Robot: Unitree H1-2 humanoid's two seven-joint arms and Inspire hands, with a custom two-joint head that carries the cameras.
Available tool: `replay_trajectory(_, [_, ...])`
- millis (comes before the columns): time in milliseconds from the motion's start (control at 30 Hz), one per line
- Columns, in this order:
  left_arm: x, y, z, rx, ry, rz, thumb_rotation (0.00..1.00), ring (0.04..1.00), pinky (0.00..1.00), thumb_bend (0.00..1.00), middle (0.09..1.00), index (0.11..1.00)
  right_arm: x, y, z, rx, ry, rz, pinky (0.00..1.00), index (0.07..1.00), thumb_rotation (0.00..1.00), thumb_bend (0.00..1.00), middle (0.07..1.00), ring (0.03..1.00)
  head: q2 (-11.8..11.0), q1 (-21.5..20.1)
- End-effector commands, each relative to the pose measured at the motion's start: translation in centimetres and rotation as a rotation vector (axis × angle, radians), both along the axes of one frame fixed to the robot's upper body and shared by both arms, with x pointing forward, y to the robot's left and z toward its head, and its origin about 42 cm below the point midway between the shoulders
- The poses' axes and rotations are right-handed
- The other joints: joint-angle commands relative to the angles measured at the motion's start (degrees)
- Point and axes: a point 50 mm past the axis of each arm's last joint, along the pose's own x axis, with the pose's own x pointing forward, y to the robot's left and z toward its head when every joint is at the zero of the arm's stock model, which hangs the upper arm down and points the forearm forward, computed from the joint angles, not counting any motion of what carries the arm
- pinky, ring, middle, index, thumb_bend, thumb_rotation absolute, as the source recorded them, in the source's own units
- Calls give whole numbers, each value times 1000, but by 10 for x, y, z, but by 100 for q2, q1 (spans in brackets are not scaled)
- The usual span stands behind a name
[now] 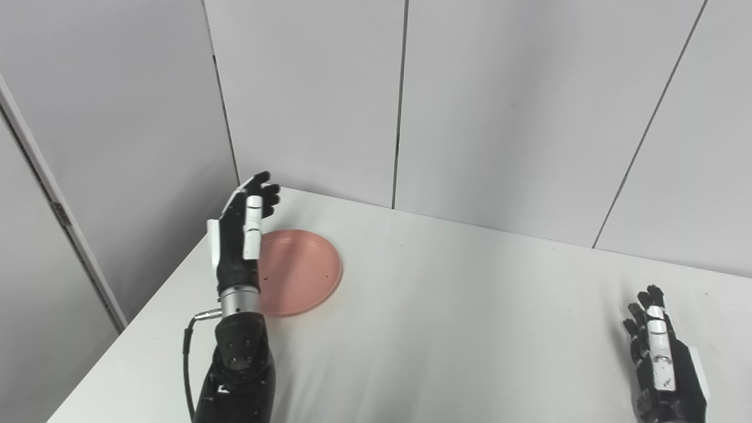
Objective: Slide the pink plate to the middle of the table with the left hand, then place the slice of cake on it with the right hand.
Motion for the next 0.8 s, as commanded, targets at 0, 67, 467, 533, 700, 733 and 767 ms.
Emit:
replay_trajectory(0, [8,6,24,32,-81,19,1000,724,755,708,706,702,3,1,15,-2,-52,10,1000,1000,882,455,1000,996,5,-2])
replay_trajectory(67, [8,15,22,27,-71,47,1000,731,786,711,709,708,3,1,16,-2,-49,13,1000,1000,881,452,1000,998,0,10])
replay_trajectory(467, [19,42,5,-54,-36,120,1000,753,836,691,741,749,2,1,20,7,-44,18,1000,1000,899,424,1000,1000,1,52])
replay_trajectory(533, [21,45,0,-58,-9,121,1000,762,847,695,748,756,1,2,21,3,-42,15,1000,1000,902,426,1000,1000,12,63])
replay_trajectory(700, [28,46,-12,-57,30,105,1000,818,896,683,795,795,1,2,23,5,-37,16,1000,1000,910,424,1000,1000,26,74])
replay_trajectory(733, [29,46,-13,-59,32,104,1000,828,907,681,803,804,1,2,23,6,-35,16,1000,1000,911,428,1000,1000,26,74])
replay_trajectory(767, [31,46,-16,-68,43,96,1000,838,914,683,811,813,1,3,23,5,-36,13,1000,1000,912,427,1000,1000,27,76])
